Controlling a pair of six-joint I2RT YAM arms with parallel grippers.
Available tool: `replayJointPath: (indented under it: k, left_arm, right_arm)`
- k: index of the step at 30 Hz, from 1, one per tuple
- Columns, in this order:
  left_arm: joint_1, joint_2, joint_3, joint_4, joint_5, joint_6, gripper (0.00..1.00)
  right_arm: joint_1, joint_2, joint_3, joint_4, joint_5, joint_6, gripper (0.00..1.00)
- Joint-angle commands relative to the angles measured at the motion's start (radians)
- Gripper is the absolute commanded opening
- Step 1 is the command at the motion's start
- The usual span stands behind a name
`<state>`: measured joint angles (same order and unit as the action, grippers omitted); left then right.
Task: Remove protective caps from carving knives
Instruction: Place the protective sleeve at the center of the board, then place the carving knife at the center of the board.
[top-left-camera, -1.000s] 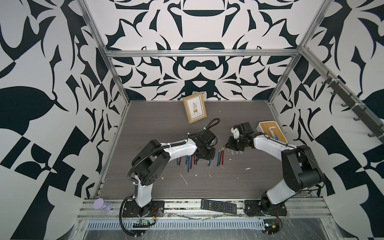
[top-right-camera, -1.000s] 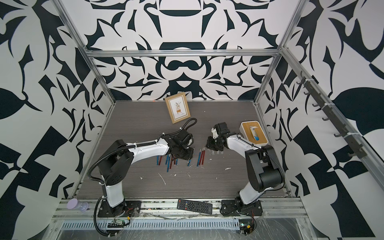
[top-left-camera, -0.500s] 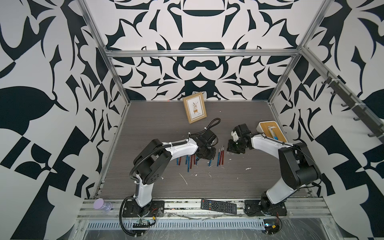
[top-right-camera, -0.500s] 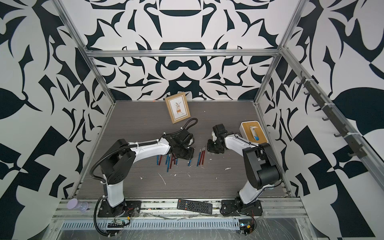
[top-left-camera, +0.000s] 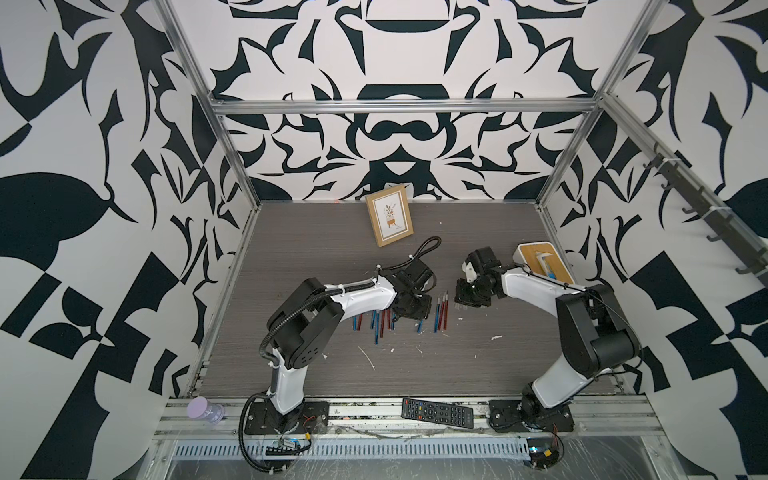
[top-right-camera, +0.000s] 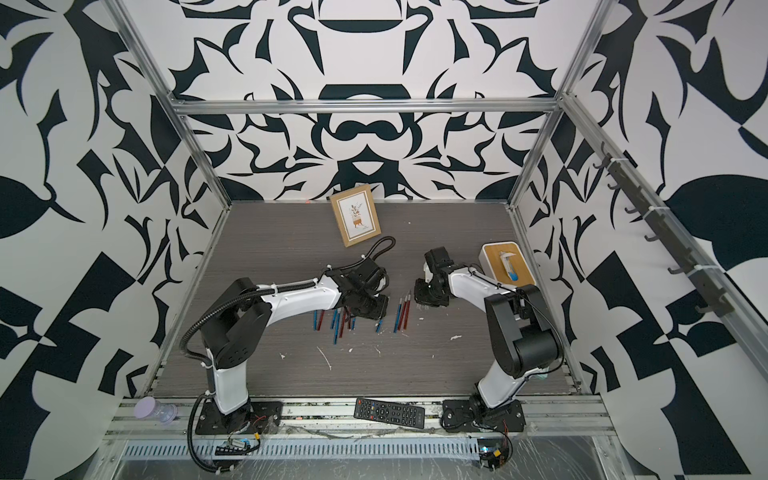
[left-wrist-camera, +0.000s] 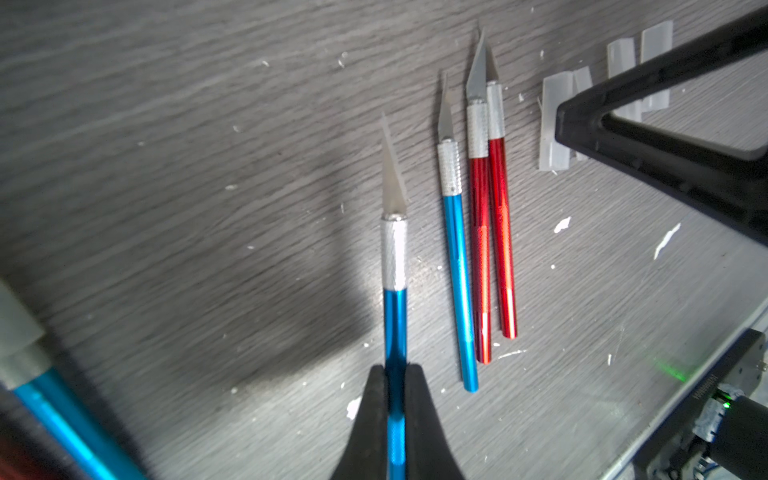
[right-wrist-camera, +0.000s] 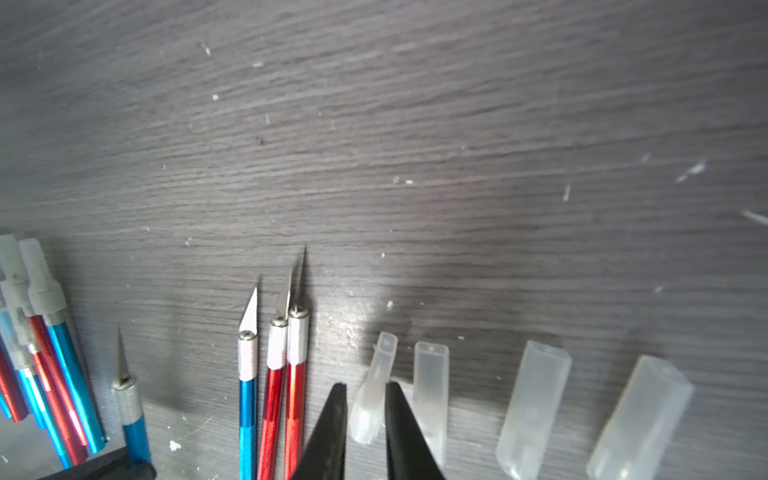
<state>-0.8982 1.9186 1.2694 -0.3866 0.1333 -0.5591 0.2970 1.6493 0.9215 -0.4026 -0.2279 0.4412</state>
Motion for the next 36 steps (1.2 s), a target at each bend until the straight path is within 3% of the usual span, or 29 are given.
replayJointPath:
  k: [1,17,22,31,36]
  left_arm:
    - [-0.002,0.004,0.023,-0.024,-0.009,-0.001,0.00]
    - [-0.002,0.022,0.056,-0.057,-0.053,-0.007,0.00]
    - [-0.002,0.031,0.064,-0.053,-0.046,-0.012,0.00]
    - [-0.002,0.036,0.068,-0.049,-0.043,-0.010,0.00]
    - [-0.002,0.037,0.068,-0.051,-0.043,-0.019,0.00]
  right_arm:
    - [0.005,-0.016,0.041,-0.017,0.013,-0.015,0.21]
    - [-0.038,-0.097,0.069,-0.041,0.004,-0.048,0.34]
    - [-0.096,-0.114,0.063,-0.036,-0.045,-0.049,0.49]
    - [-0.160,-0.141,0.050,-0.033,-0.074,-0.055,0.99]
    - [-0.175,-0.153,0.039,-0.025,-0.074,-0.051,0.99]
